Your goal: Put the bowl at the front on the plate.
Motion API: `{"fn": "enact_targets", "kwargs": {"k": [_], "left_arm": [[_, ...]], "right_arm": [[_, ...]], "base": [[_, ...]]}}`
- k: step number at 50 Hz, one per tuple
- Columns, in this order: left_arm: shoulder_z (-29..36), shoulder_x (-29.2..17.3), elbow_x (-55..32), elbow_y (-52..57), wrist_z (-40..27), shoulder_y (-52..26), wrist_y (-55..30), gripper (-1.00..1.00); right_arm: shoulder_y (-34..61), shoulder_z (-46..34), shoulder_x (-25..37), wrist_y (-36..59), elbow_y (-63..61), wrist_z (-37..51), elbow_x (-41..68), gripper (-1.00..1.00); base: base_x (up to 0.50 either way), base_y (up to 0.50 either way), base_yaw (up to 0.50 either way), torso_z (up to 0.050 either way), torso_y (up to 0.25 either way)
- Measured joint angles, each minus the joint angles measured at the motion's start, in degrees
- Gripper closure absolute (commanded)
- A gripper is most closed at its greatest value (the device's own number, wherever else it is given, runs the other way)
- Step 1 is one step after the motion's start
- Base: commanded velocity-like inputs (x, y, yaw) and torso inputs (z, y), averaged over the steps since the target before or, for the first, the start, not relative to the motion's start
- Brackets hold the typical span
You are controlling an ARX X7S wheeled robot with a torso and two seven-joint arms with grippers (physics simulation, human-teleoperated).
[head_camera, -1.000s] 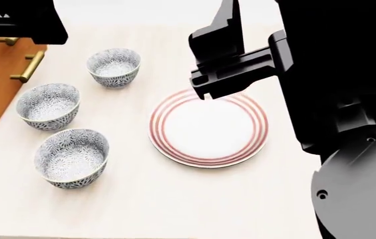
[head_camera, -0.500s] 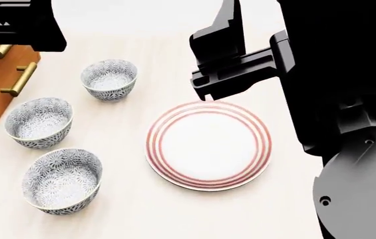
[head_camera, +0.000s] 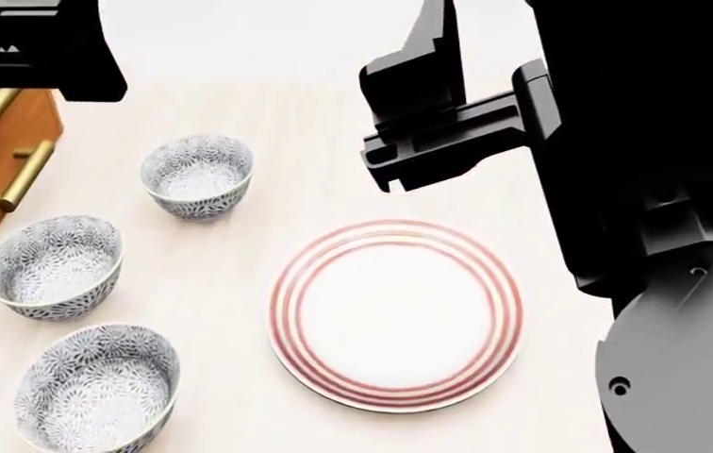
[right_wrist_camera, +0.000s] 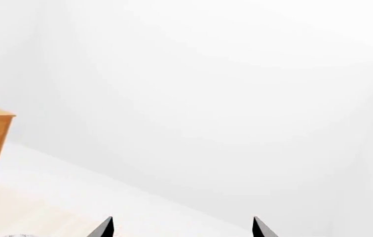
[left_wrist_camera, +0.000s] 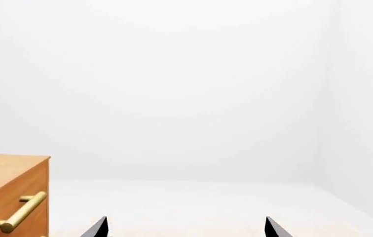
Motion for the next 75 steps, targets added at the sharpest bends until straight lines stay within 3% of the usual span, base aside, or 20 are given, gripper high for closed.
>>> {"fn": "enact_targets", "kwargs": {"k": [59,75], "left_arm": [[4.03,-4.17,-1.64,-1.16,-1.21,2.01,6.26,-1.00],[1.79,-2.99,-10.28,-5.47,-9.05,2.49,1.80,-1.00]], "right_arm": [[-0.01,-3.60,2.94,-4.68,0.43,1.72,2.09,-1.00],[0.13,-4.25,3.82,-5.88,-0.22,1.58,2.06,-1.00]], "base": [[0.14,0.00,0.00,0.000,0.000],[0.00,0.00,0.00,0.000,0.000]]}}
